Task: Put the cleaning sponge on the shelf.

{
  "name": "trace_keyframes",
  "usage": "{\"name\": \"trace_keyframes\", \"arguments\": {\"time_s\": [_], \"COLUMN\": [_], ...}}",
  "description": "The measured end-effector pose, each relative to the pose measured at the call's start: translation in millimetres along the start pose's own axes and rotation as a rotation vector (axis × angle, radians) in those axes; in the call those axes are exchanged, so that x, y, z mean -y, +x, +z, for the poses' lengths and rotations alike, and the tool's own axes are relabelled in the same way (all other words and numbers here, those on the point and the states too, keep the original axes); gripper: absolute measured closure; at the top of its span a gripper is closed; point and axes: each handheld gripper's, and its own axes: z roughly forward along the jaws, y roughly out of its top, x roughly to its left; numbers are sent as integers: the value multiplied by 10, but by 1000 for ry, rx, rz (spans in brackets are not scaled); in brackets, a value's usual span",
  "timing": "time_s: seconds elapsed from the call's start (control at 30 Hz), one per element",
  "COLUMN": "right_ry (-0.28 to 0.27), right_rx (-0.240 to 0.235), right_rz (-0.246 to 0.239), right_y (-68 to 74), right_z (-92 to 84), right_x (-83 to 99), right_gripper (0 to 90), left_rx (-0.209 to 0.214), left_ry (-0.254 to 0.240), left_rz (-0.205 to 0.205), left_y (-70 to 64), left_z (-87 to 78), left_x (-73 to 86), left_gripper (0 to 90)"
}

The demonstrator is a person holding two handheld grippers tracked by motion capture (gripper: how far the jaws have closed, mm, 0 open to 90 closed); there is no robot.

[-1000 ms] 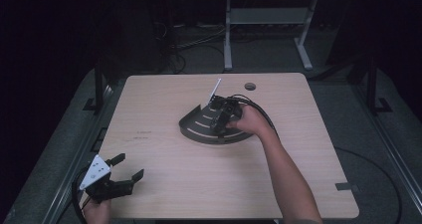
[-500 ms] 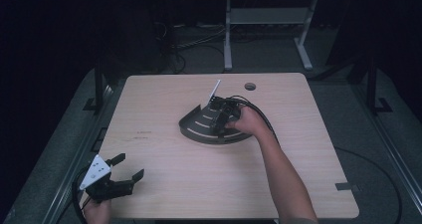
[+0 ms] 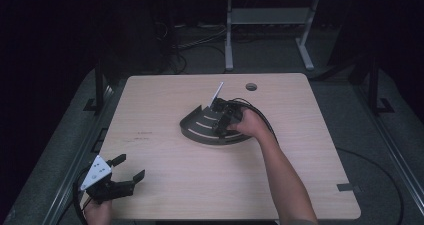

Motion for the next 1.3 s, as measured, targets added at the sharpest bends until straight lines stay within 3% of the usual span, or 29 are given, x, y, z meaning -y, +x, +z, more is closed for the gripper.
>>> {"name": "trace_keyframes", "arguments": {"time_s": [0.5,1.3], "right_ry": [-32,-59], "right_rx": [9,18], "right_rz": [7,3], "right_y": [12,65], "right_z": [-108,-308], "right_x": [16,69], "right_gripper": [232,192], "left_rx": [-1,-2], "left_ry": [3,0], "left_rz": [-5,-4], "left_y": [2,4], "left_z": [8,-3], "left_x": [4,7], "left_gripper": [135,135]}}
